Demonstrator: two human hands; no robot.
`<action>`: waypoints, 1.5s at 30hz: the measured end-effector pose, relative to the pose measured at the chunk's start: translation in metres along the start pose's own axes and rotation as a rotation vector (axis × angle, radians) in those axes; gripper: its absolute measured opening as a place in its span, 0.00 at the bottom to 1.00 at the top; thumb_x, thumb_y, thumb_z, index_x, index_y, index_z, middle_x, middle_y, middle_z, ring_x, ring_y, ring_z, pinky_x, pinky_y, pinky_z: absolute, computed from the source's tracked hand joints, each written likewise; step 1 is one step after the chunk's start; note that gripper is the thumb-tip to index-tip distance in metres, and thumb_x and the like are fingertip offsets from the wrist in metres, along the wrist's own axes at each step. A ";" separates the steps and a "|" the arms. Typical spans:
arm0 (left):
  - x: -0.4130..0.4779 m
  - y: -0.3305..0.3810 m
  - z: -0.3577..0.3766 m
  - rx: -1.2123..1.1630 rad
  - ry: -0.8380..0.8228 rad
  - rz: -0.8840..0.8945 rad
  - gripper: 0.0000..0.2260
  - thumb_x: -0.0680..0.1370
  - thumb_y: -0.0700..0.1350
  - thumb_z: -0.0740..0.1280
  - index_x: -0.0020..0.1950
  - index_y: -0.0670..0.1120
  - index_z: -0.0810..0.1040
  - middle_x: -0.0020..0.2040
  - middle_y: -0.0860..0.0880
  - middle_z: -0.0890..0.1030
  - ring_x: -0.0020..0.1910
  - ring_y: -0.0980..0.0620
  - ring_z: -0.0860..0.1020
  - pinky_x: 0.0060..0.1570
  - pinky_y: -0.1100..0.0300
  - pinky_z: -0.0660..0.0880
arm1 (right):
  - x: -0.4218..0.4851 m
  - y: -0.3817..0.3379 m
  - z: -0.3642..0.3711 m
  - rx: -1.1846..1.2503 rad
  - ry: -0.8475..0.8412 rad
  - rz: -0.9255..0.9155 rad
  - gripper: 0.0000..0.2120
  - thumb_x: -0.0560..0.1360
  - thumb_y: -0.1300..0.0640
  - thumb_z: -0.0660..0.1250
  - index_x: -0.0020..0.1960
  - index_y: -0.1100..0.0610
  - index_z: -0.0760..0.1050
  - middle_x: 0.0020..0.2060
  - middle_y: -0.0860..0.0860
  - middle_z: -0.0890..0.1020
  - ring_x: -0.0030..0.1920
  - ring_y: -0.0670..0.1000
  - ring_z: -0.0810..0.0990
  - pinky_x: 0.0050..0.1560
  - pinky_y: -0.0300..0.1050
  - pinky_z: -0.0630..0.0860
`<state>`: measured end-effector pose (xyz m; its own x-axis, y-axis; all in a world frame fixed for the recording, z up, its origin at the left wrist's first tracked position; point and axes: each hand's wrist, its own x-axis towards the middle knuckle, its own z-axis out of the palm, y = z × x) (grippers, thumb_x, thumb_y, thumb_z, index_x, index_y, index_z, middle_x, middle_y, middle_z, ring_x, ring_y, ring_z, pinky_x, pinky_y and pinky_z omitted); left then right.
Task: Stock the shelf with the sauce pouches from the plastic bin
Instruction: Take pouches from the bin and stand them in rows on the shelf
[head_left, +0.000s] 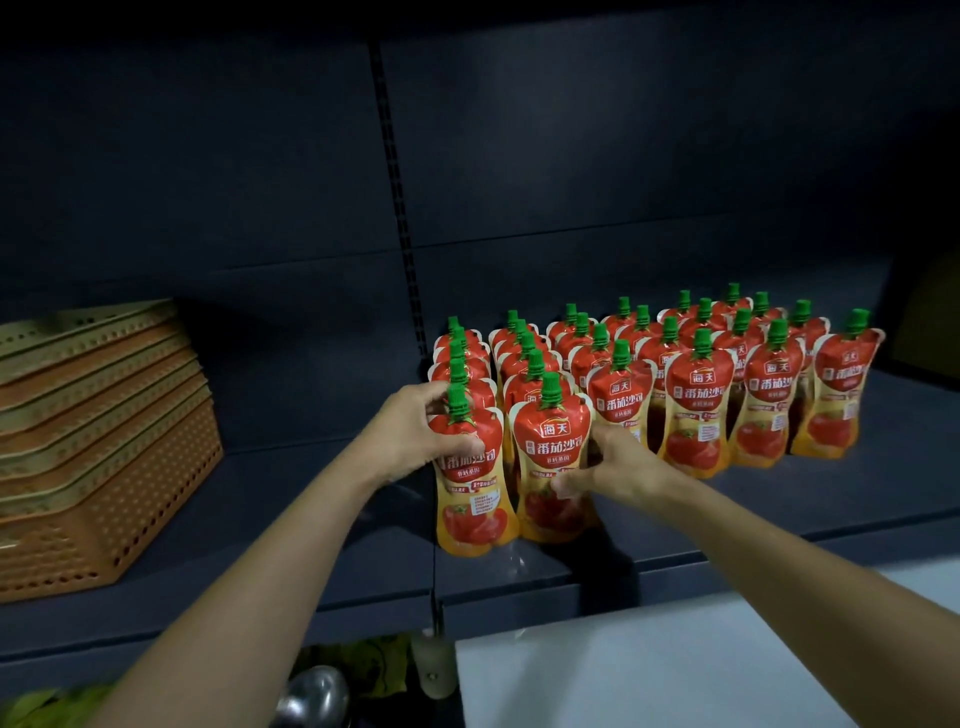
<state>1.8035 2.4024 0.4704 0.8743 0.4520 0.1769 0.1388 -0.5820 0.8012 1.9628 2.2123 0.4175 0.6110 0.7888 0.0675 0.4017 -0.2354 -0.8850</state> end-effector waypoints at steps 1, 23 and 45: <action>-0.002 0.001 0.000 0.078 0.046 0.014 0.26 0.66 0.47 0.80 0.62 0.51 0.76 0.58 0.52 0.82 0.56 0.53 0.81 0.58 0.47 0.79 | -0.001 -0.001 0.000 -0.009 0.017 -0.013 0.28 0.69 0.58 0.76 0.65 0.50 0.69 0.58 0.46 0.78 0.60 0.47 0.74 0.59 0.44 0.70; -0.147 0.037 0.241 0.339 0.161 0.275 0.30 0.78 0.58 0.65 0.77 0.55 0.58 0.74 0.57 0.66 0.72 0.56 0.64 0.69 0.58 0.63 | -0.239 0.113 -0.019 -0.499 0.548 -0.156 0.23 0.79 0.48 0.62 0.72 0.46 0.63 0.68 0.41 0.69 0.65 0.45 0.71 0.56 0.44 0.73; -0.322 0.235 0.723 0.191 -0.980 0.448 0.23 0.77 0.55 0.68 0.71 0.52 0.68 0.62 0.55 0.75 0.56 0.56 0.76 0.57 0.61 0.72 | -0.720 0.346 -0.216 -0.218 0.927 0.897 0.24 0.75 0.53 0.65 0.70 0.51 0.66 0.67 0.50 0.73 0.64 0.51 0.73 0.63 0.48 0.71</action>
<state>1.8909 1.6311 0.1887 0.8424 -0.5115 -0.1694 -0.2878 -0.6930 0.6609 1.8091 1.4403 0.1617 0.9265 -0.3508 -0.1360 -0.3403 -0.6270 -0.7008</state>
